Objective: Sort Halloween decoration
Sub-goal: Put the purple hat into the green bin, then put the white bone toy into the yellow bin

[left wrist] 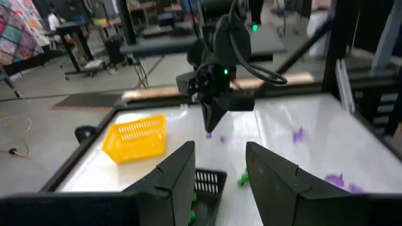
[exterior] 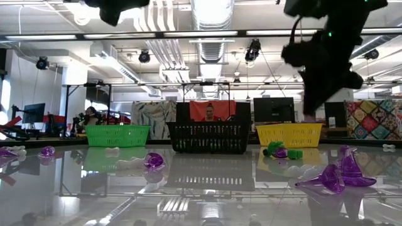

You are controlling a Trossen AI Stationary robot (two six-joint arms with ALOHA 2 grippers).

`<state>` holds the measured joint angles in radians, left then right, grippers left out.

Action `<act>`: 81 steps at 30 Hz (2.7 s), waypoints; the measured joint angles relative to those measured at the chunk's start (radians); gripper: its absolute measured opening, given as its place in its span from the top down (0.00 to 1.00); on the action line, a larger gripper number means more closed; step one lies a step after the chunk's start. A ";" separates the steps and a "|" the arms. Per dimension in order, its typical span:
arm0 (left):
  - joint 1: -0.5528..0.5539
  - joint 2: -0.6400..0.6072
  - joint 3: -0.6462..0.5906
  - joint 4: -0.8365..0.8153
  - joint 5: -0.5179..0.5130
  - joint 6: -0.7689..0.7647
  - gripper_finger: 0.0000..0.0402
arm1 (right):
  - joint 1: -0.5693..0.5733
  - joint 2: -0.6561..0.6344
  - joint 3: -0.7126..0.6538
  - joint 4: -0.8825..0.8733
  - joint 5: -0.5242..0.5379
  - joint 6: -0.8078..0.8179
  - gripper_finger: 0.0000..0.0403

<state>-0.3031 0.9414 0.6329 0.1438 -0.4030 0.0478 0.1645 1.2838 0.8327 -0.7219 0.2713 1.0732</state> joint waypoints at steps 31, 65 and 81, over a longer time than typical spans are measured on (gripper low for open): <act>0.000 -0.299 -0.079 -0.053 -0.217 0.124 0.69 | -0.330 0.479 0.248 1.314 -0.017 -0.963 0.98; -0.001 -0.333 -0.080 -0.106 -0.215 0.105 0.69 | -0.376 1.099 1.038 1.041 -0.072 -0.962 0.72; -0.001 -0.261 -0.080 -0.418 -0.132 -0.276 0.69 | -0.303 0.625 0.772 0.466 -0.070 -1.015 0.68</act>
<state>-0.3042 0.6807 0.5529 -0.2743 -0.5354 -0.2283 -0.1381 1.9089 1.6048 -0.2562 0.2012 0.0585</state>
